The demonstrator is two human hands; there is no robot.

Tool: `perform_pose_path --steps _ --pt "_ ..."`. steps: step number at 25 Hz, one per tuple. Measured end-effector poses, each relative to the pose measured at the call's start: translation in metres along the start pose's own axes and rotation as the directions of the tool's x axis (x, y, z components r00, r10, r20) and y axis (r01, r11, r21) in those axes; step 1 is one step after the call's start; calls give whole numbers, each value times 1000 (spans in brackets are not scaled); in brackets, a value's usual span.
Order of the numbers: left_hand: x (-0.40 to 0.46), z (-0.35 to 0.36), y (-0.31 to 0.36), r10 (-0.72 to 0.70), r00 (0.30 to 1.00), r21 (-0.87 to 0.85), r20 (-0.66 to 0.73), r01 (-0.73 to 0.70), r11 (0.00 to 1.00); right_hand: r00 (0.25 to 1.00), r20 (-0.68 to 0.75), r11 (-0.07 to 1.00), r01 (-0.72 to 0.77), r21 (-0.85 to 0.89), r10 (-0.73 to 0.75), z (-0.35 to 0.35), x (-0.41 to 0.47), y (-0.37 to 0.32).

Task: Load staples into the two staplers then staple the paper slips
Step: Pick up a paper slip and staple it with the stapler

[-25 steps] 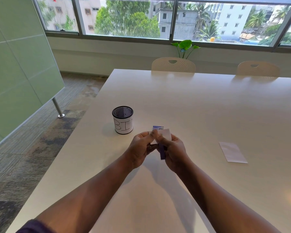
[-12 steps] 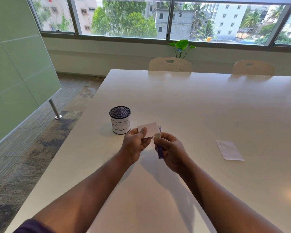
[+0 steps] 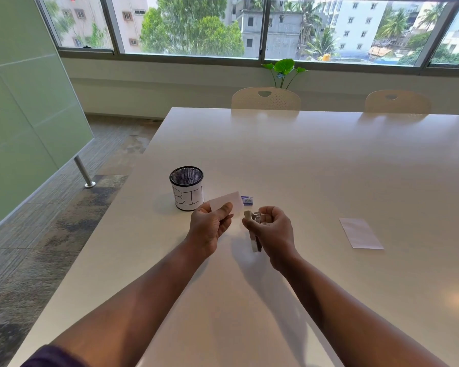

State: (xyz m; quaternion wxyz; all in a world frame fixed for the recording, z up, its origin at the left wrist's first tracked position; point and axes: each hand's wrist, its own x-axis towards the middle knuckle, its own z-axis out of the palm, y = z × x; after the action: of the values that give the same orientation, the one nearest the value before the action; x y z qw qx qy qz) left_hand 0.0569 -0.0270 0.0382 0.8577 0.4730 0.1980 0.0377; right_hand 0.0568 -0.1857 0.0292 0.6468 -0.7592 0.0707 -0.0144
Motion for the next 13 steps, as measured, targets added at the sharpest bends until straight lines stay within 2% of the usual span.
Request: perform_pose_path --steps 3,7,13 --pt "2 -4 -6 6 1000 23 -15 -5 1000 989 -29 969 137 -206 -146 1 2 3" --pt "7 -10 -11 18 999 38 -32 -17 999 951 -2 865 279 -418 -308 5 6 4" --pt "7 -15 -17 59 998 70 -16 -58 996 931 40 776 325 -540 -362 11 12 6"
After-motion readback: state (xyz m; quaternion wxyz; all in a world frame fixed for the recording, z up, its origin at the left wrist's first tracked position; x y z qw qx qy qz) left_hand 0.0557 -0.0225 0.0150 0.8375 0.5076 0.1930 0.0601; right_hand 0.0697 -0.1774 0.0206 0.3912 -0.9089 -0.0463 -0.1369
